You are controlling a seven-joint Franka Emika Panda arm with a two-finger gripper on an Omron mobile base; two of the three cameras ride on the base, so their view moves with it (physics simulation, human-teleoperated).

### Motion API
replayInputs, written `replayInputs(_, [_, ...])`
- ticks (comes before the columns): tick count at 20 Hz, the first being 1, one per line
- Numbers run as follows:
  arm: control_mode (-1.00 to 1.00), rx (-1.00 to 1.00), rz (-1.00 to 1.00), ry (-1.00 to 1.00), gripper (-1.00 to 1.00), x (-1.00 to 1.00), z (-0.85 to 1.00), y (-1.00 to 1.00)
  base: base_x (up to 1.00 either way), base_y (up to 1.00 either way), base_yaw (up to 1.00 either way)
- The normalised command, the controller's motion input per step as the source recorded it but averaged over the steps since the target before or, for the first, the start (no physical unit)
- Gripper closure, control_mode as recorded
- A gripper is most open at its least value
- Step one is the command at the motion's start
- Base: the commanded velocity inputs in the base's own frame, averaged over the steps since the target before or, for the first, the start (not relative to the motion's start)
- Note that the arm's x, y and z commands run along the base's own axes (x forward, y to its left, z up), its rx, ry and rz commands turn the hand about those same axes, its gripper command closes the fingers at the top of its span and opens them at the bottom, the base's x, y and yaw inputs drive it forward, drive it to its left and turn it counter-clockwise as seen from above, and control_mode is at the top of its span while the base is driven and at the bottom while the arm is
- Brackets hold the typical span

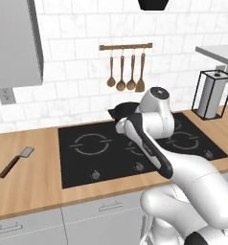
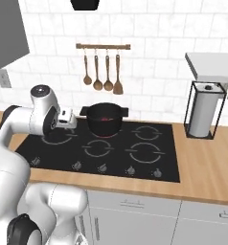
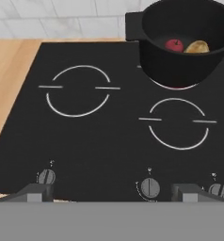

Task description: Put the onion and tomato in the pot. Retrieve the spatula and lightly stir the vegetables in the pot.

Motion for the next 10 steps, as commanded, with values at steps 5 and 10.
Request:
replayInputs(5, [1.0,0.0,0.0,0.0,-1.0,0.0,0.0,0.0,0.0,0.31,0.06])
replayInputs(10, [1.0,0.0,0.0,0.0,-1.0,0.0,0.0,0.0,0.0,0.31,0.12])
